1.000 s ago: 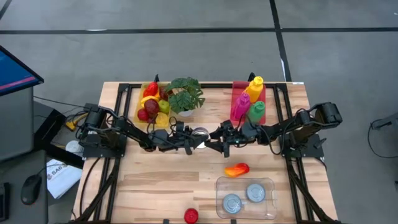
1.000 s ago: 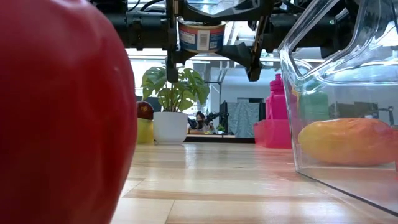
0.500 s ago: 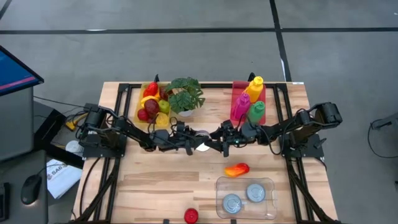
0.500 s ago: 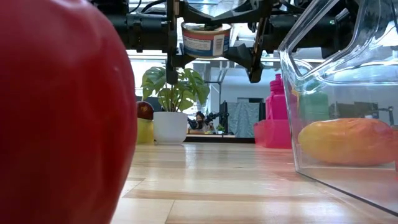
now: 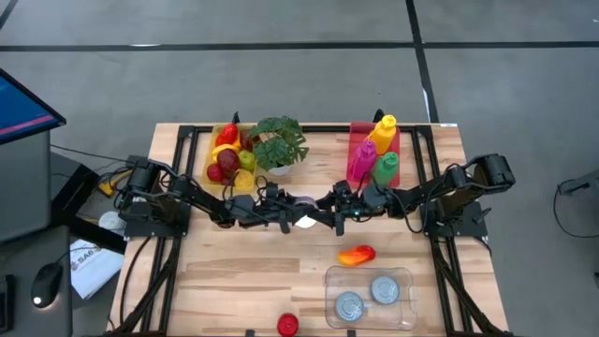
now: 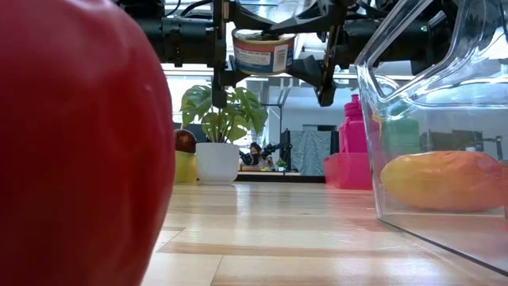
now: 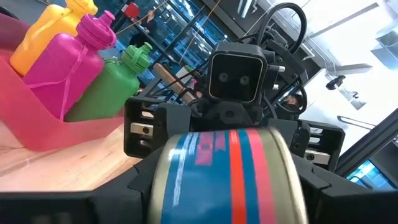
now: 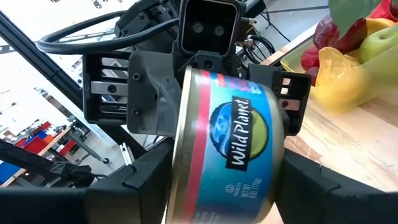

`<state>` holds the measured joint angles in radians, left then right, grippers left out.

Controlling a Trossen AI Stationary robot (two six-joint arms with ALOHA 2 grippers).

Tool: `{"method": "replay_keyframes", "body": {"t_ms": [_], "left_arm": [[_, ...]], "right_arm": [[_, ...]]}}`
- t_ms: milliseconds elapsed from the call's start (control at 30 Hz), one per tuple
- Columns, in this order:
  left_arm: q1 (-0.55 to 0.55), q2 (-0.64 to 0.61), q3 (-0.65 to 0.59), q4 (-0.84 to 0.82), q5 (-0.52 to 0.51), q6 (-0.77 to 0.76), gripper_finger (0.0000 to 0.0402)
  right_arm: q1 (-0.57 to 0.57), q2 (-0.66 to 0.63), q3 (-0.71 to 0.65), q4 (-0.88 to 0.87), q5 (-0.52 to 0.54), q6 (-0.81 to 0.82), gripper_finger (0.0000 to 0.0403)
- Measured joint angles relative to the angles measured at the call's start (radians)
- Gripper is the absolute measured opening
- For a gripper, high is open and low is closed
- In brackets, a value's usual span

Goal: Pick & Place Food Item
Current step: Put the blue pink tuna can into the transparent bin

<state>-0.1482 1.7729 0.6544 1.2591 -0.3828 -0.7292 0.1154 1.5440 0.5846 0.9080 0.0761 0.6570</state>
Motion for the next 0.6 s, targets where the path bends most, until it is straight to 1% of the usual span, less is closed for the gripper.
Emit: {"method": "replay_keyframes", "body": {"t_ms": [300, 600], "left_arm": [[0.000, 0.000, 0.000, -0.004, 0.004, 0.003, 0.0224], [0.000, 0.000, -0.001, -0.005, 0.004, -0.005, 0.0238]], "right_arm": [[0.000, 0.000, 0.000, -0.009, 0.002, 0.000, 0.0196], [0.000, 0.000, 0.000, -0.008, 0.001, -0.005, 0.0197]]}}
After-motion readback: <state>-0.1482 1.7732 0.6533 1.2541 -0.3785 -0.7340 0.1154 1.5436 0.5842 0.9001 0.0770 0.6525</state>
